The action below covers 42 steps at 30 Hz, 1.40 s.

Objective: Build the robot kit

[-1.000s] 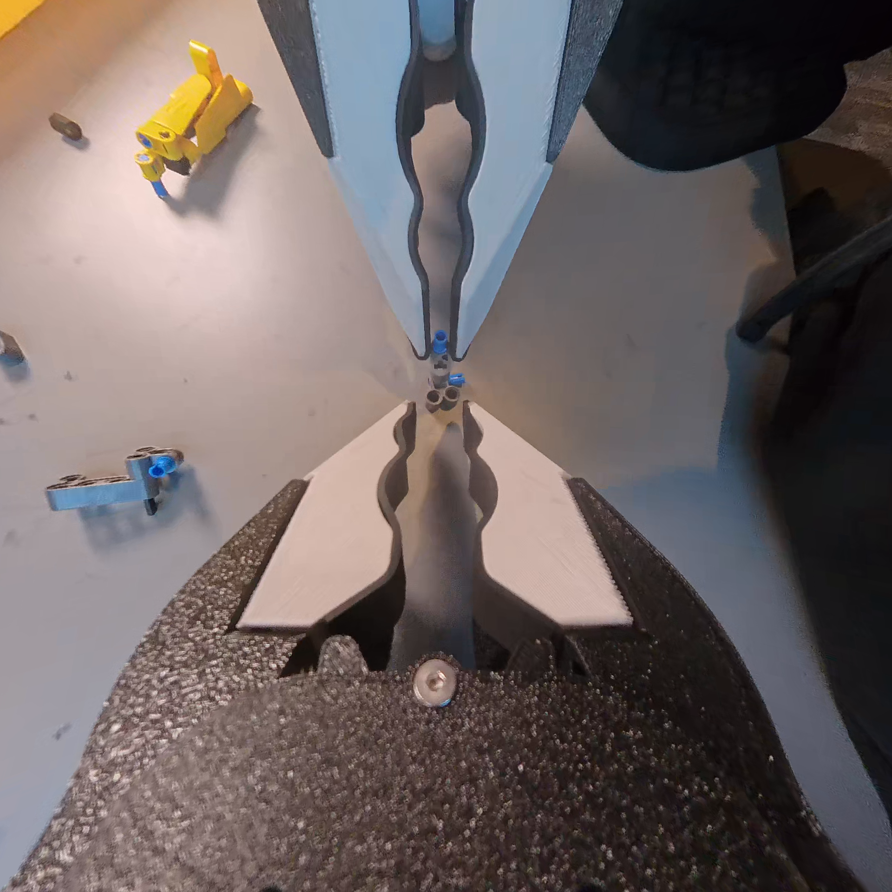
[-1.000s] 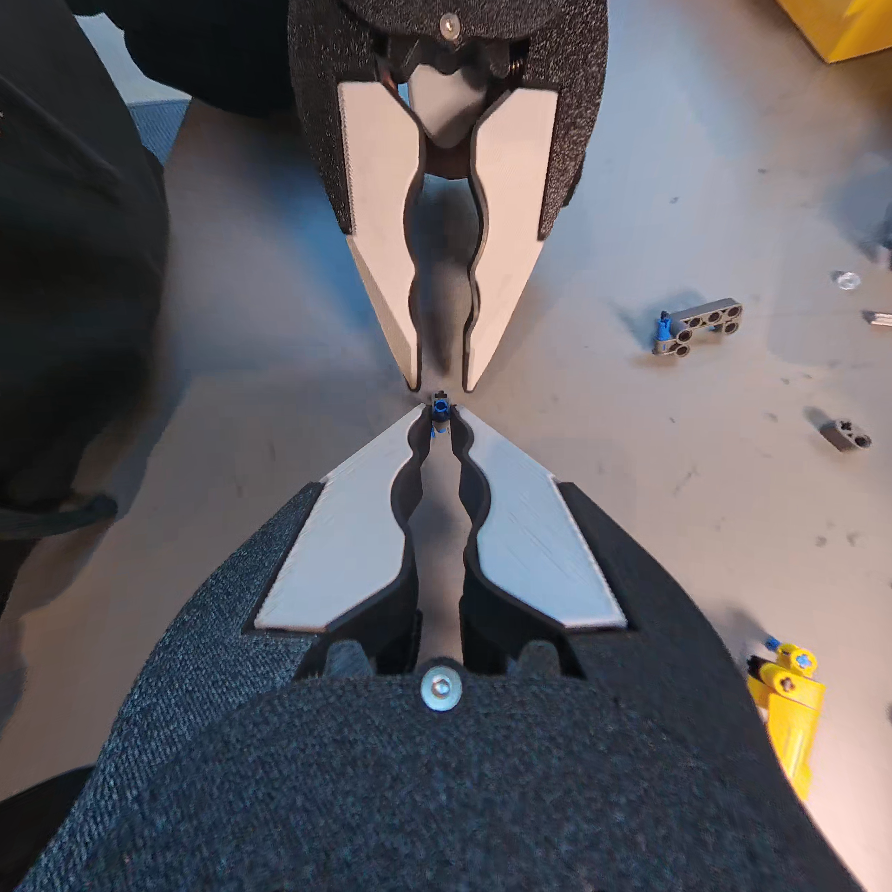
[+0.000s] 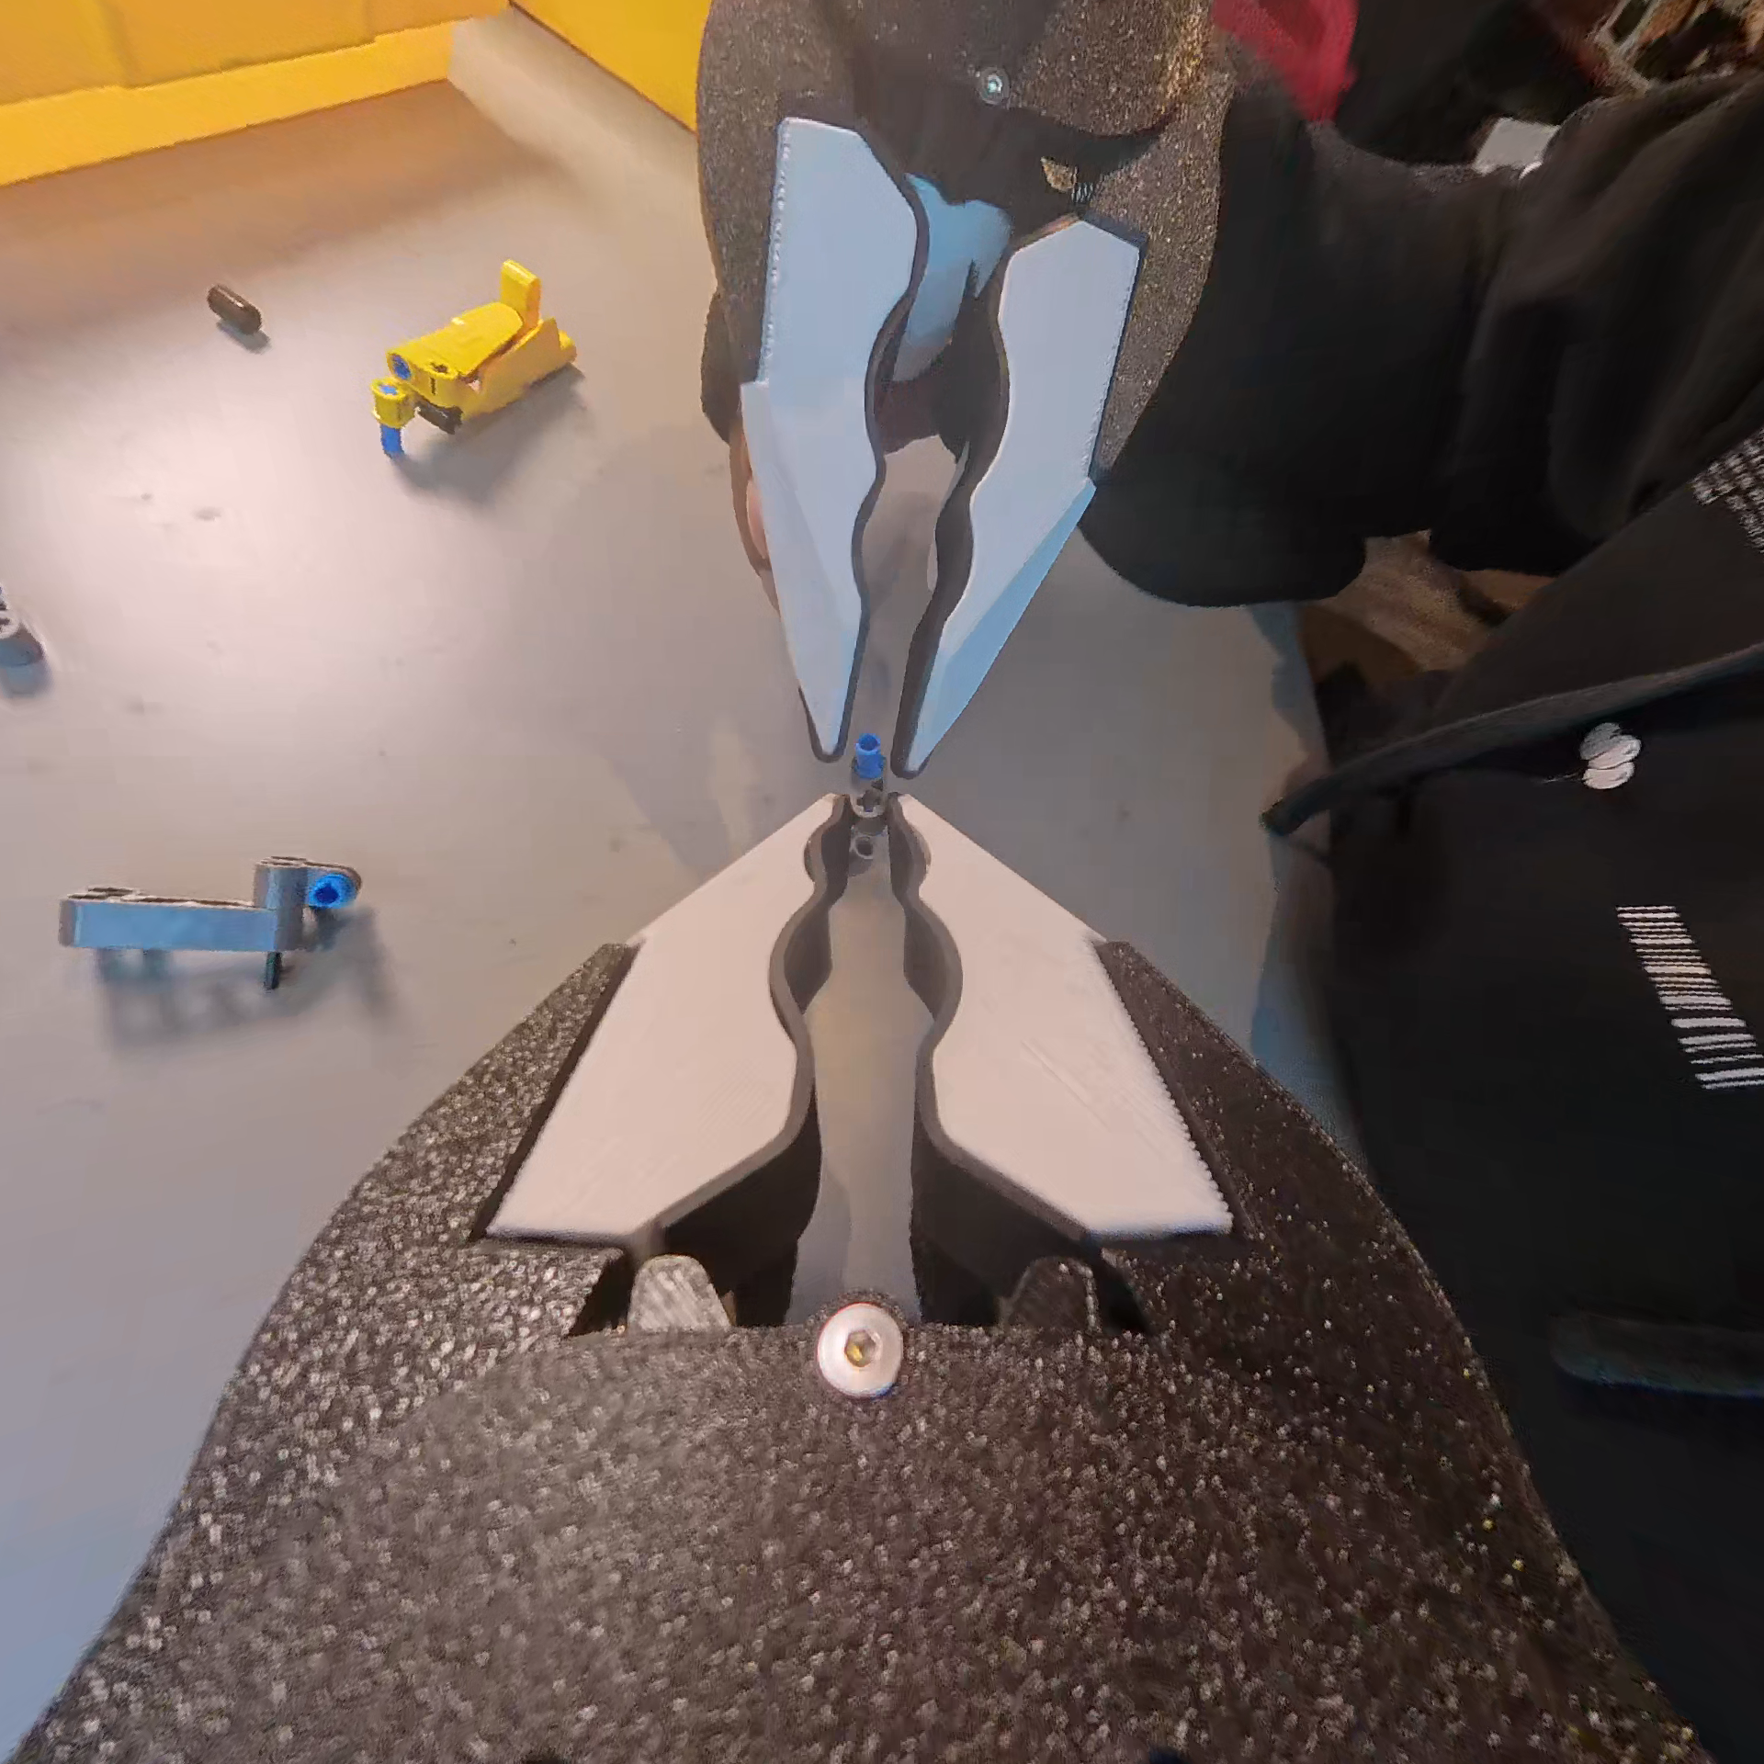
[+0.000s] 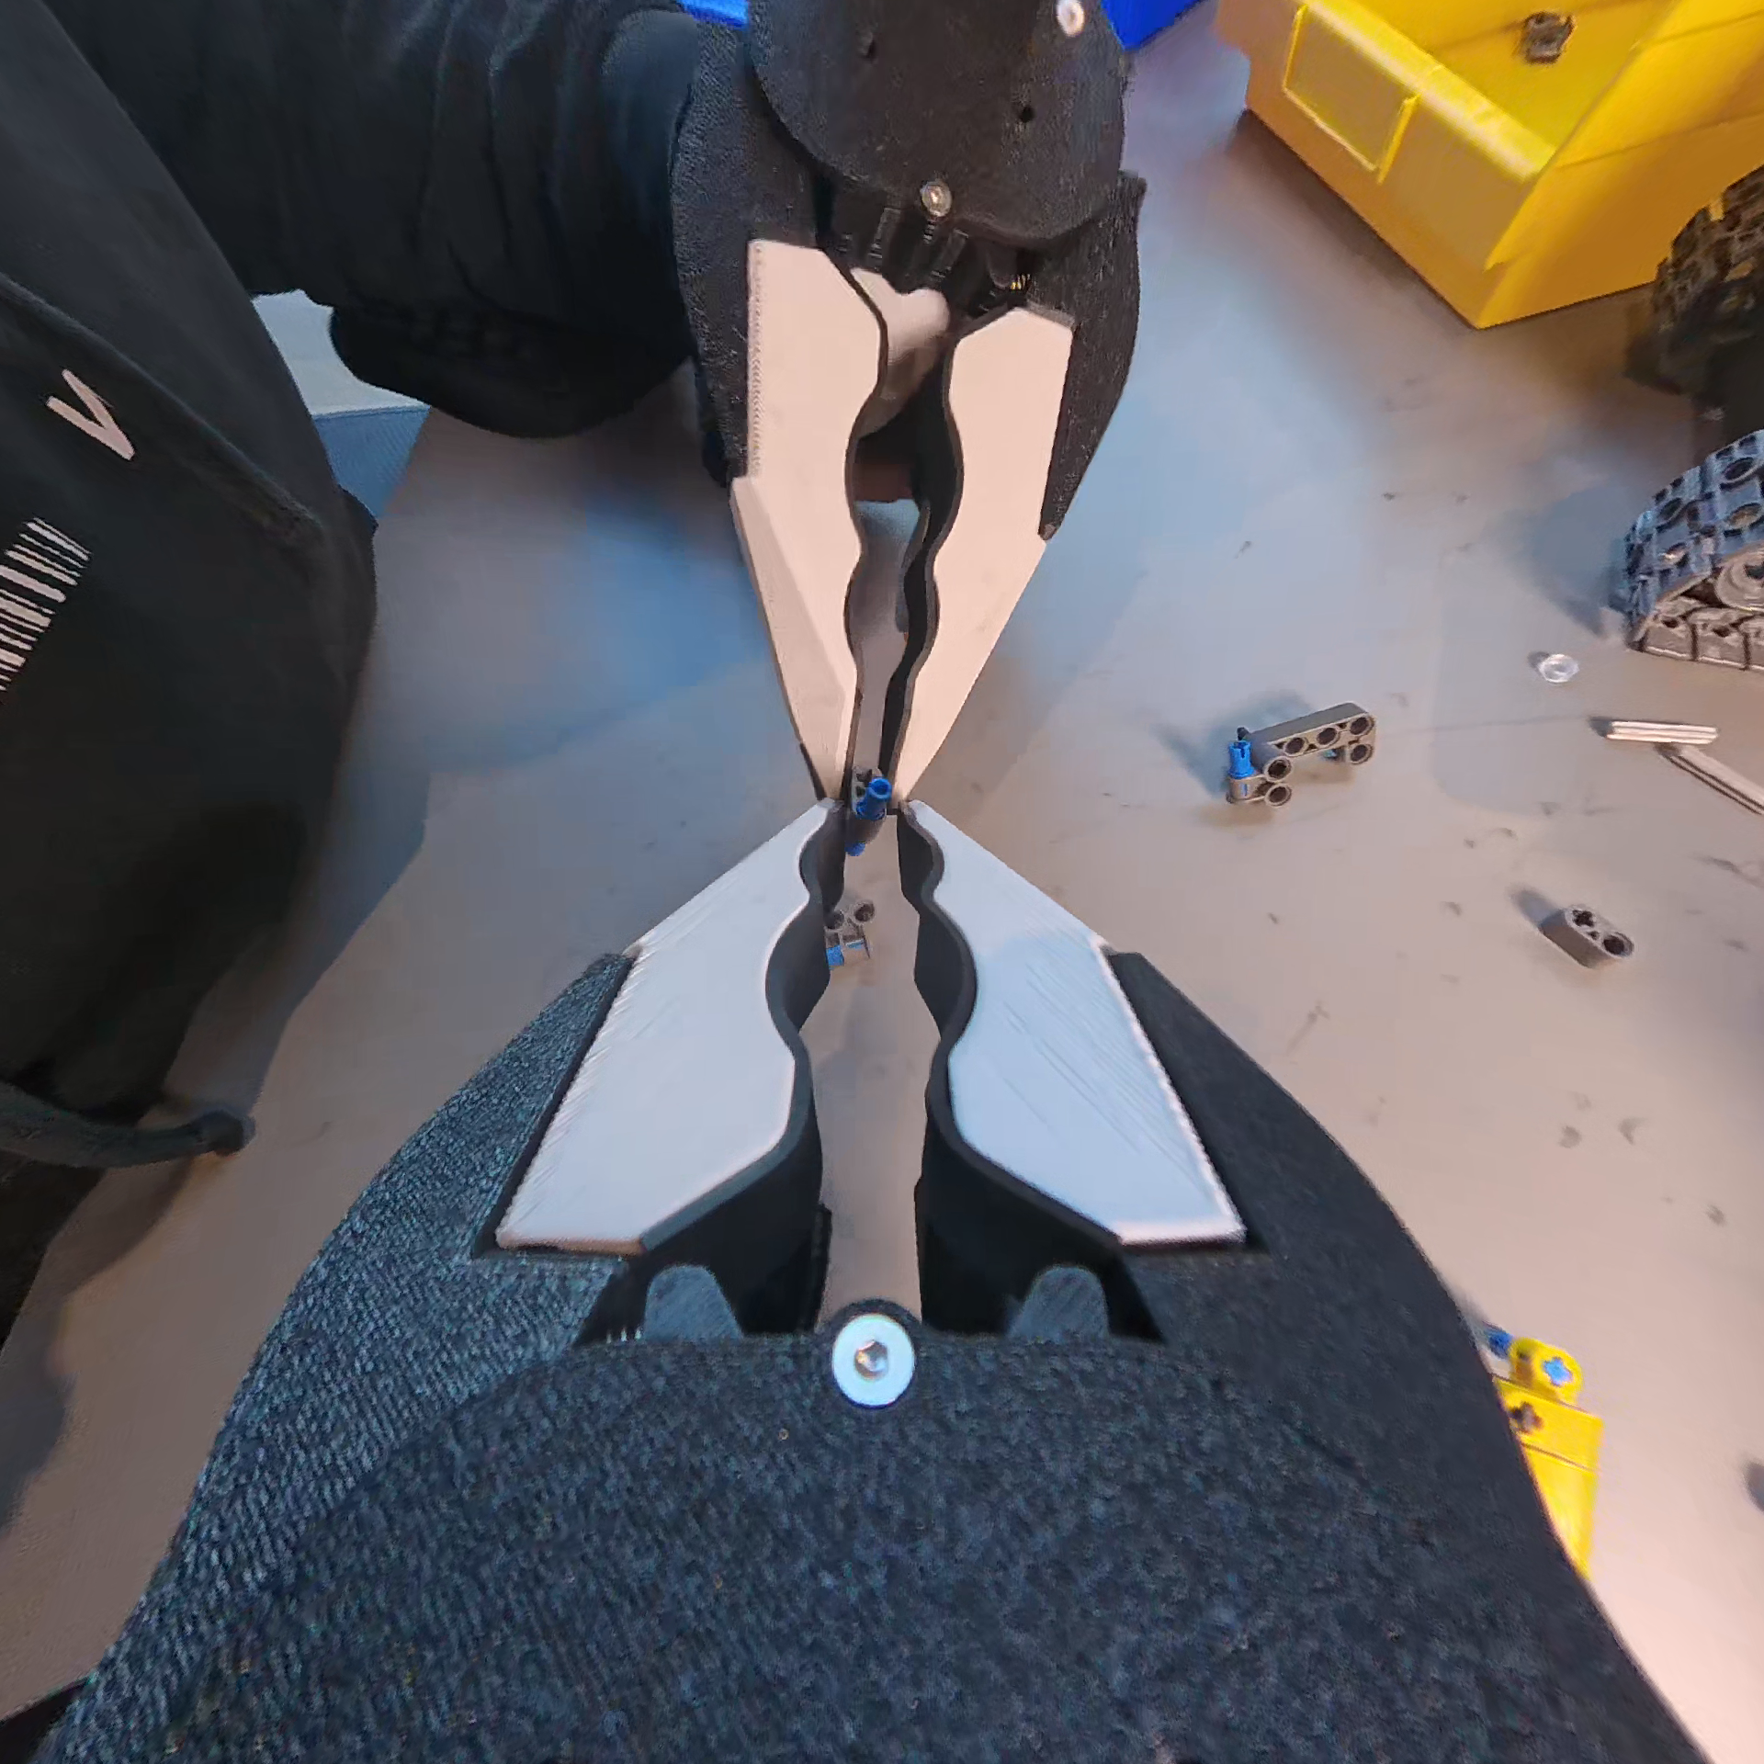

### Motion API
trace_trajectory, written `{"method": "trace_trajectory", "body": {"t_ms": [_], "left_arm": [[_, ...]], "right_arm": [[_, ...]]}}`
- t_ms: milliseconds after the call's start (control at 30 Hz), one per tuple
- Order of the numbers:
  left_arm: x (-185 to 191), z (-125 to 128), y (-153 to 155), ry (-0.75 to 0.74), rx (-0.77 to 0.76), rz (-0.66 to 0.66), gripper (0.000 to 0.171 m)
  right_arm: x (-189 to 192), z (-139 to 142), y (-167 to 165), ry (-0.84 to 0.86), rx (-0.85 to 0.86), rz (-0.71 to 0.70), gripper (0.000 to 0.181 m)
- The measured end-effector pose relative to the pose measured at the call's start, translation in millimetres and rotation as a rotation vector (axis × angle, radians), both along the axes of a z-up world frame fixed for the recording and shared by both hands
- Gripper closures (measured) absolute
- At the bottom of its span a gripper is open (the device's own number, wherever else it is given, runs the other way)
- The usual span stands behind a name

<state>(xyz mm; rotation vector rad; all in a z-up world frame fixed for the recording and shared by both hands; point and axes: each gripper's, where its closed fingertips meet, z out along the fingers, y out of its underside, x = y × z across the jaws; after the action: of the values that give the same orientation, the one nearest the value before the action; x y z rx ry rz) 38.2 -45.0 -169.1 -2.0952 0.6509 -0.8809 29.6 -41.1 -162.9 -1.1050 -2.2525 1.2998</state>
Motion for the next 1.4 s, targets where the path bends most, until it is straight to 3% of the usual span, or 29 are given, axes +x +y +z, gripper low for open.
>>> {"method": "trace_trajectory", "body": {"t_ms": [467,967,1400], "left_arm": [[5,-25,-1,0.232,0.047,-0.011,0.164],[5,-30,1,0.226,0.026,-0.002,0.165],[6,-34,7,0.332,0.081,0.017,0.165]], "right_arm": [[7,-28,-3,-0.080,0.057,0.050,0.174],[7,-32,-1,-0.105,0.053,0.046,0.174],[9,-33,3,-0.076,0.074,0.044,0.174]]}}
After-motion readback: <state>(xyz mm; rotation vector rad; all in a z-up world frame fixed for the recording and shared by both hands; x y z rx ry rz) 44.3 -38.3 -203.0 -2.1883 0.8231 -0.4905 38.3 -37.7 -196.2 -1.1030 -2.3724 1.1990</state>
